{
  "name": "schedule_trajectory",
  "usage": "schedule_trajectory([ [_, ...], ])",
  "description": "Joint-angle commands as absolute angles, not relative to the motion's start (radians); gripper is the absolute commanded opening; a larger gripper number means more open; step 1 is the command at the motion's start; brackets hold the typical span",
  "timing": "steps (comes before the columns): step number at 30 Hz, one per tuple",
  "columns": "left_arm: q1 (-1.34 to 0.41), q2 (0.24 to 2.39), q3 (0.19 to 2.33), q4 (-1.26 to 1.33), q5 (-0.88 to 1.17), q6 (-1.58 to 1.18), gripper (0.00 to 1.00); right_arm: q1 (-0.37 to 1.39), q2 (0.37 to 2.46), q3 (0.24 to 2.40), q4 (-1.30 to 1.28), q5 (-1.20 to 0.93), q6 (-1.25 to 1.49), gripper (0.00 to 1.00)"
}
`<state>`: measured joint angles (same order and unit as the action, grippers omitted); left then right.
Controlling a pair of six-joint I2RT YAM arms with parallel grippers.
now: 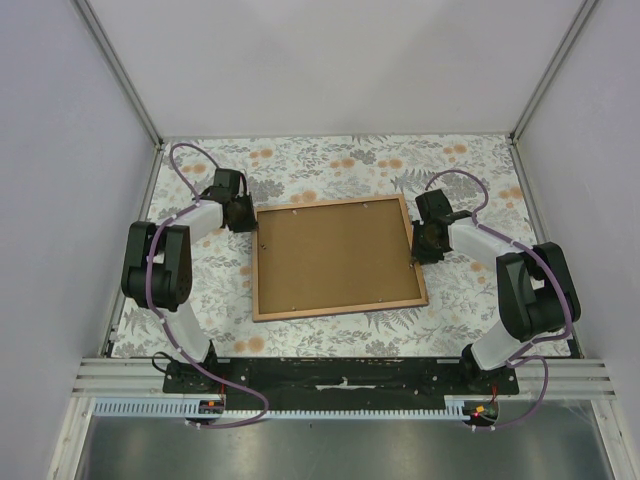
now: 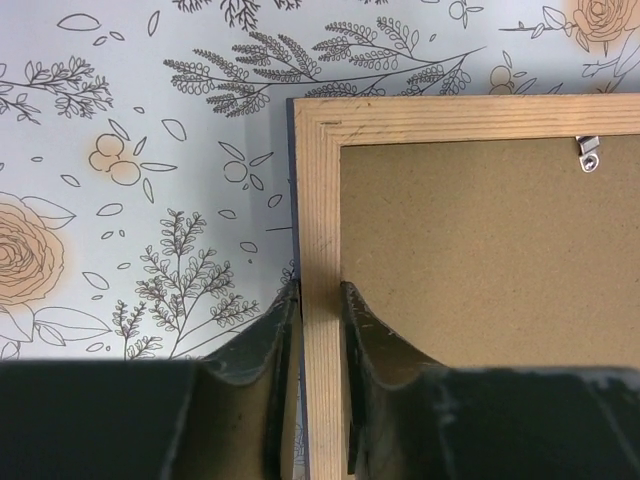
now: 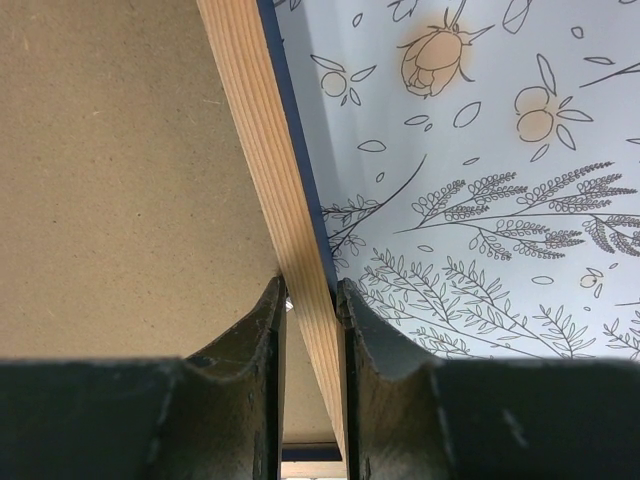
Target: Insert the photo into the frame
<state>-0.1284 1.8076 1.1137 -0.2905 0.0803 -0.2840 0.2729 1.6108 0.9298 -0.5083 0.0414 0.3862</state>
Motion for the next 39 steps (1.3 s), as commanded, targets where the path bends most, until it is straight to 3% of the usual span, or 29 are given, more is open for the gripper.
schedule_trajectory([
  [1,-0.121,1.74,1.138,-0.284,0.097,-0.337,0.35,0.273,1.611,0.937,-0.495,0.057,0.419,0.0],
  [5,-0.121,1.681,1.115,-0.311,0.059,-0.382,0.58,0.275,1.617,0.939,-0.497,0.052,0.428,0.0],
  [8,-0.124,1.632,1.075,-0.334,0.005,-0.422,0.63,0.276,1.617,0.939,-0.494,0.049,0.431,0.0],
  [17,-0.222,1.566,0.931,-0.311,-0.114,-0.485,0.65,0.275,1.631,0.942,-0.483,0.038,0.434,0.0],
  [39,-0.275,1.674,0.928,-0.267,-0.187,-0.509,0.63,0.276,1.625,0.942,-0.482,0.031,0.426,0.0],
])
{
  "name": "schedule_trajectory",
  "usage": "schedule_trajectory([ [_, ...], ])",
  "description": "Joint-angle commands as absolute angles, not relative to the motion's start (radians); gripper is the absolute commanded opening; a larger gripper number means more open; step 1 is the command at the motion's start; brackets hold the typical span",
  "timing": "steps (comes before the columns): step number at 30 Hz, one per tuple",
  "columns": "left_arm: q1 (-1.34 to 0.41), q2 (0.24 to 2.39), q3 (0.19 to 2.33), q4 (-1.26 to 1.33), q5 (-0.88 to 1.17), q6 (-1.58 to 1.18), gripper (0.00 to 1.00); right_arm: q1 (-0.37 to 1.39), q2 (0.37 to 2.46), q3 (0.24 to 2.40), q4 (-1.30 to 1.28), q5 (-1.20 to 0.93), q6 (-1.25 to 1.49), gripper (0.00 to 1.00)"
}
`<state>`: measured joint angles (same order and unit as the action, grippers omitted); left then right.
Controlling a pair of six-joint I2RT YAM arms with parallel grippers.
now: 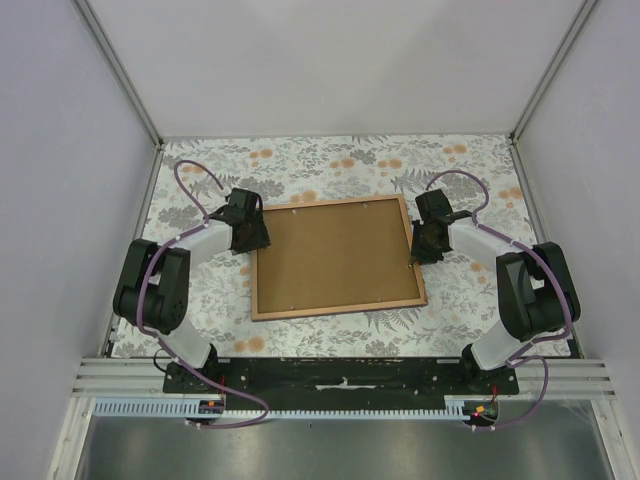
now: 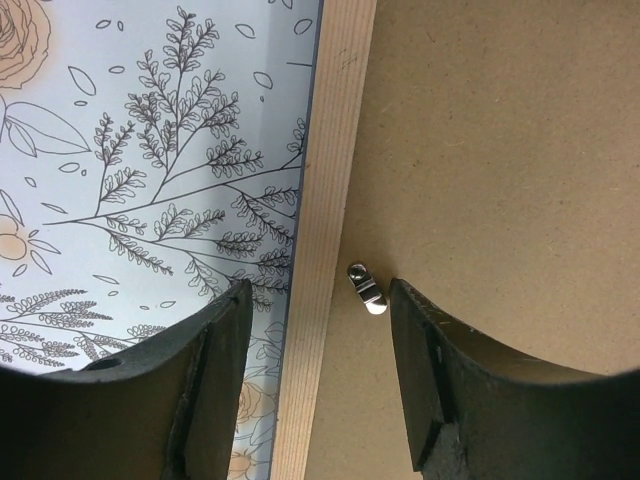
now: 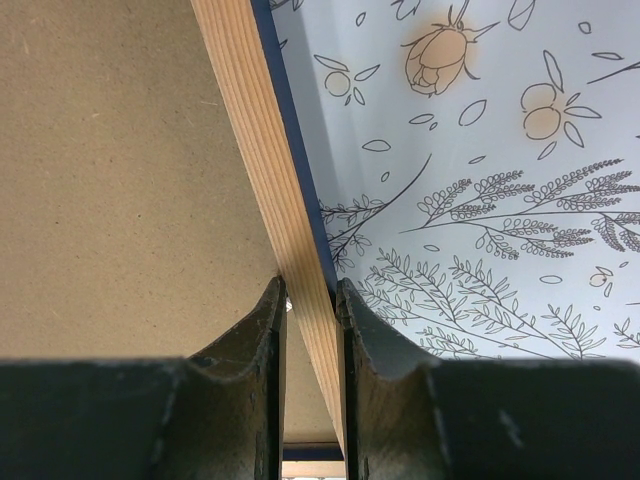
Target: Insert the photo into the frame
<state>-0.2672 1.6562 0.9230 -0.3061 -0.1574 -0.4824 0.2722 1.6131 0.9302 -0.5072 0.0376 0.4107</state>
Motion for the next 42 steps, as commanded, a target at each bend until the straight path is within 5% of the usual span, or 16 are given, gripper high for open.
schedule_trajectory([
  [1,-0.275,1.674,0.928,-0.268,-0.186,-0.511,0.62,0.273,1.626,0.942,-0.48,0.032,0.426,0.0],
  [24,-0.272,1.686,0.943,-0.299,-0.247,-0.472,0.24,0.275,1.628,0.946,-0.482,0.029,0.425,0.0],
  [31,-0.272,1.7,0.951,-0.291,-0.262,-0.477,0.02,0.275,1.623,0.94,-0.482,0.032,0.423,0.0],
  [42,-0.27,1.701,0.951,-0.278,-0.255,-0.466,0.02,0.275,1.621,0.945,-0.482,0.028,0.425,0.0],
])
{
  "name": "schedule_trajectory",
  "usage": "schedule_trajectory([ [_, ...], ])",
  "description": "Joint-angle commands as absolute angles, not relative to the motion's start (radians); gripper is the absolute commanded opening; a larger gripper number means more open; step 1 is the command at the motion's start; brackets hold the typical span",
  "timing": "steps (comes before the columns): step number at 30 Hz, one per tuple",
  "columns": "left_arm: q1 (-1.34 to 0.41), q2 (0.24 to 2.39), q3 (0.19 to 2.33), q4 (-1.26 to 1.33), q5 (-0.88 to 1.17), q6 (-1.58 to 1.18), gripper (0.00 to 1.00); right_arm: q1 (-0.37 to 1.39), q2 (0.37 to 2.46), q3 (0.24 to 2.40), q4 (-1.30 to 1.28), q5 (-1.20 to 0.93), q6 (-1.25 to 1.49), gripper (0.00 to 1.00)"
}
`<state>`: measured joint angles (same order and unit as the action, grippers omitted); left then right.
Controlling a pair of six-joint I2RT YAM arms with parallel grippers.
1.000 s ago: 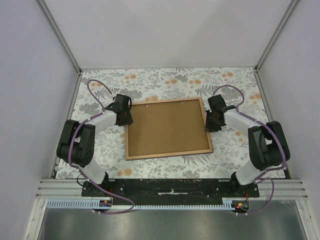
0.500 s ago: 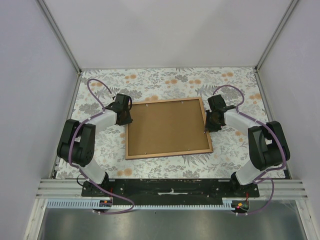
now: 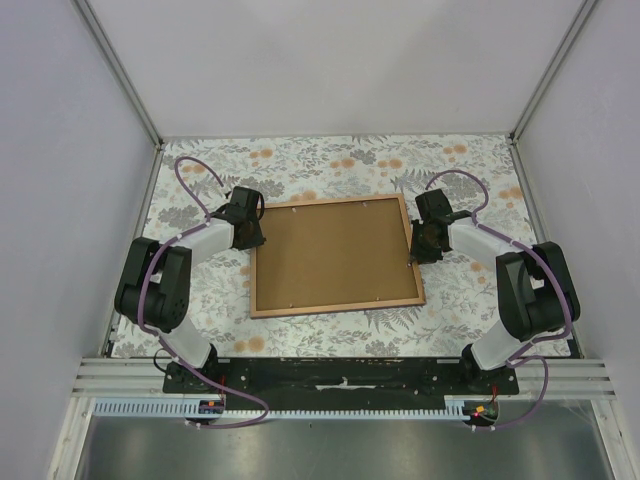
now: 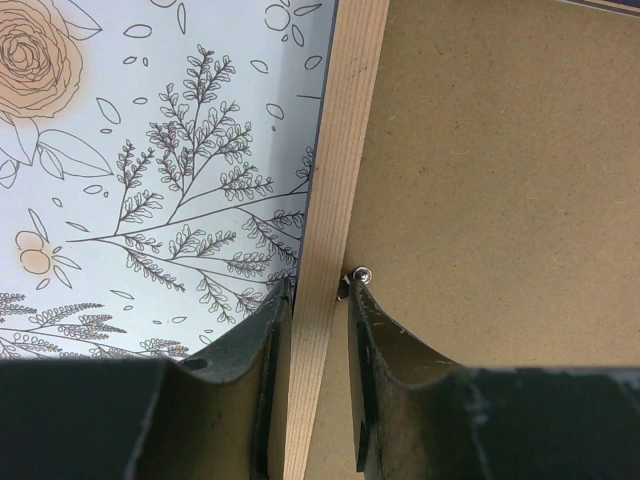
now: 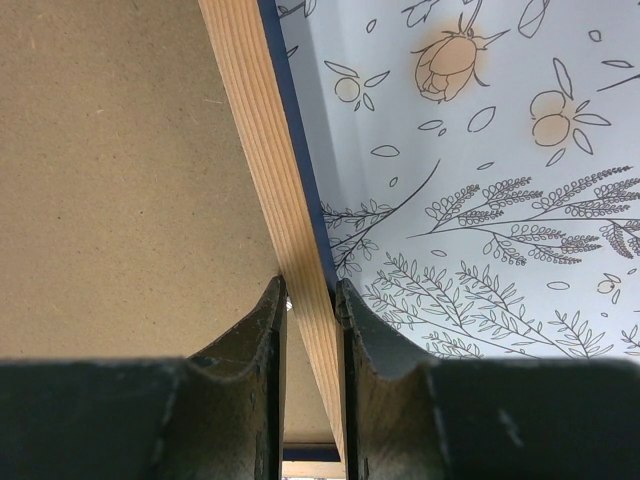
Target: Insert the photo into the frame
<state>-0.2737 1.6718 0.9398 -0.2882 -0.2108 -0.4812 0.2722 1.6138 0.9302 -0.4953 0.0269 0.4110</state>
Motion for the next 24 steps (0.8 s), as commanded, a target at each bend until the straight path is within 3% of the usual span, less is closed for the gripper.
schedule_trajectory([
  [1,-0.27,1.703,0.95,-0.279,-0.256,-0.466,0.02,0.275,1.62,0.946,-0.48,0.026,0.423,0.01],
  [15,-0.27,1.698,0.95,-0.275,-0.236,-0.468,0.02,0.287,1.615,0.946,-0.486,0.035,0.42,0.41],
  [19,-0.27,1.698,0.948,-0.273,-0.235,-0.468,0.02,0.295,1.632,0.954,-0.488,0.046,0.425,0.44],
  [24,-0.27,1.698,0.95,-0.275,-0.235,-0.463,0.02,0.299,1.637,0.956,-0.492,0.069,0.433,0.32],
])
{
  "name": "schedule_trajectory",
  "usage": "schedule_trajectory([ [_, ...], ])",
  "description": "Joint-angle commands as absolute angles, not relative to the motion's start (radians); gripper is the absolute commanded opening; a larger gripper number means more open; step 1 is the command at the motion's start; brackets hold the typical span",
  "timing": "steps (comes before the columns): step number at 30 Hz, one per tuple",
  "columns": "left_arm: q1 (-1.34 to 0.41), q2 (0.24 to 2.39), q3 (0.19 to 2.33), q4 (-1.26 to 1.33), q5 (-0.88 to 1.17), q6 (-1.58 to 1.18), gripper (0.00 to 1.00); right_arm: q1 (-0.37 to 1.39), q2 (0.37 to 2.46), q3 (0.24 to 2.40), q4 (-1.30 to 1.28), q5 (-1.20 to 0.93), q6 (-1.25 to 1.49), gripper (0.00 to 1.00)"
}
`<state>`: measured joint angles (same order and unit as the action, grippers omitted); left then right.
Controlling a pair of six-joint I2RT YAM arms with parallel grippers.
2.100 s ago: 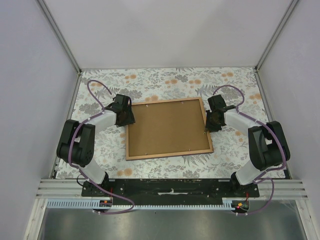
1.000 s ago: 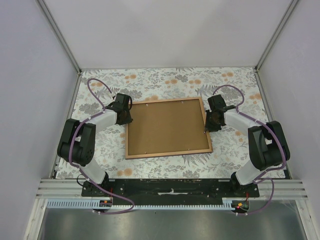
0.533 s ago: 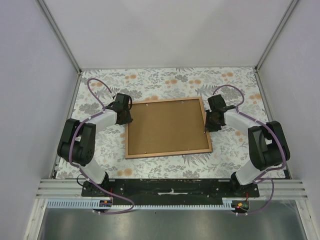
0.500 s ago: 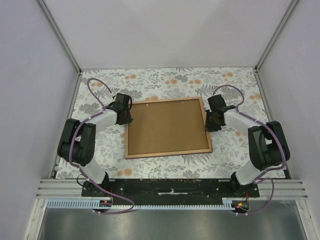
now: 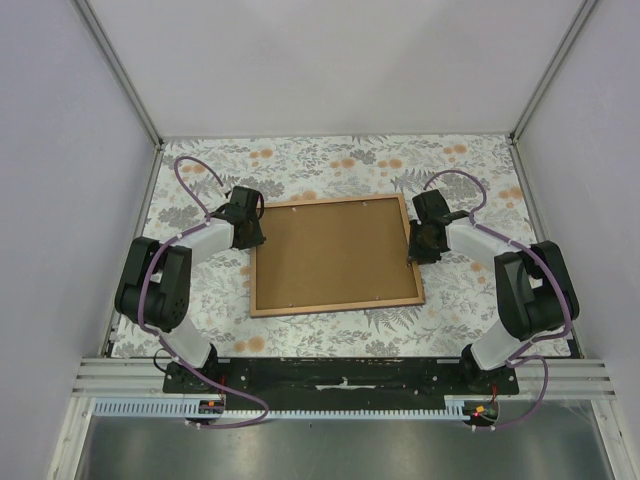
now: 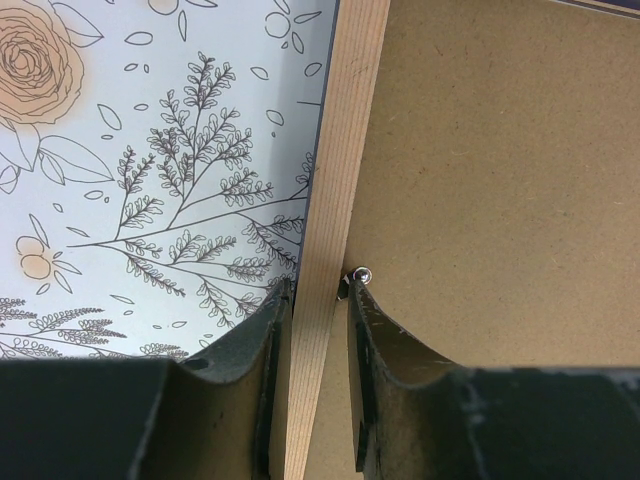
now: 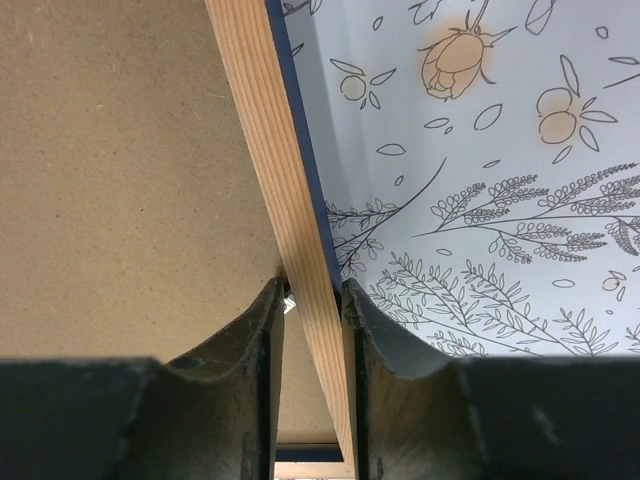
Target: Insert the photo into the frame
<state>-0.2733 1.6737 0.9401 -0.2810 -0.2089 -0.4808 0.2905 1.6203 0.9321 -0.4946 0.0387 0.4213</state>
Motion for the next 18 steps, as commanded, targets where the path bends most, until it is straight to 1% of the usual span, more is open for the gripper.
schedule_trajectory([
  [1,-0.27,1.698,0.95,-0.275,-0.233,-0.466,0.02,0.301,1.635,0.956,-0.495,0.072,0.43,0.29],
  [5,-0.27,1.695,0.95,-0.272,-0.227,-0.466,0.02,0.304,1.638,0.957,-0.503,0.089,0.423,0.15],
  [8,-0.27,1.689,0.948,-0.265,-0.222,-0.468,0.02,0.308,1.641,0.954,-0.503,0.1,0.42,0.0],
  [15,-0.27,1.683,0.962,-0.262,-0.203,-0.465,0.02,0.308,1.638,0.957,-0.511,0.132,0.419,0.0],
  [18,-0.265,1.677,0.962,-0.255,-0.196,-0.465,0.06,0.308,1.638,0.962,-0.514,0.143,0.419,0.0],
])
